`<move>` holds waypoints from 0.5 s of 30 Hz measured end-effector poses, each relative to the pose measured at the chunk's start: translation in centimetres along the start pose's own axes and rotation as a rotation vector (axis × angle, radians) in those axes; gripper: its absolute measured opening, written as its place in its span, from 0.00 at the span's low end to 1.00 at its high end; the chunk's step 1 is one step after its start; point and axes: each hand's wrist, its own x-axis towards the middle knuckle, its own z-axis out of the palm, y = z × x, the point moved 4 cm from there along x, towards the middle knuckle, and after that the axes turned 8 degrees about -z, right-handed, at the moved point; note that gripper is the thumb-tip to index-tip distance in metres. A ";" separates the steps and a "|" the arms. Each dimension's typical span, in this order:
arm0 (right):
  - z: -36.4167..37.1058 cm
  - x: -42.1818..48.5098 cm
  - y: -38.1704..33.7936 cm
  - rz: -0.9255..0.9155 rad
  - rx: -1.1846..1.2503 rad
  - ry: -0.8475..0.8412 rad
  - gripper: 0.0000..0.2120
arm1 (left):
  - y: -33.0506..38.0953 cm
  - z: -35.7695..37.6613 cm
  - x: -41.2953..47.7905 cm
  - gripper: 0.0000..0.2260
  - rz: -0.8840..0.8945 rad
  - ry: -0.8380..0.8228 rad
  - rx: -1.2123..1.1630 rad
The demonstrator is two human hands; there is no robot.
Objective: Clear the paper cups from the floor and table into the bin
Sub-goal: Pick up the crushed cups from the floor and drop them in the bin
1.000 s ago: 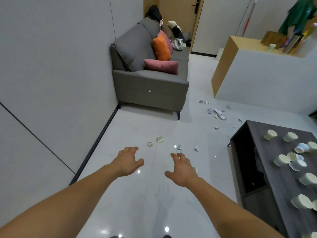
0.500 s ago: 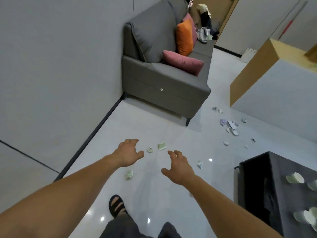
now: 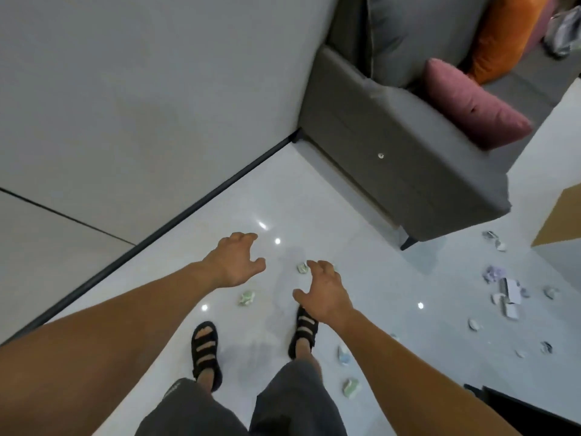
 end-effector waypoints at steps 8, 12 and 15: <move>5.3 15.9 12.7 -0.024 -0.090 -0.211 0.35 | -0.3 11.0 13.5 0.30 -0.230 -0.042 -0.110; 12.4 24.3 19.6 0.032 -0.134 -0.262 0.37 | -1.8 20.3 22.2 0.31 -0.236 -0.082 -0.121; 18.8 30.2 24.0 0.011 -0.190 -0.272 0.39 | -4.1 27.6 28.7 0.30 -0.251 -0.108 -0.149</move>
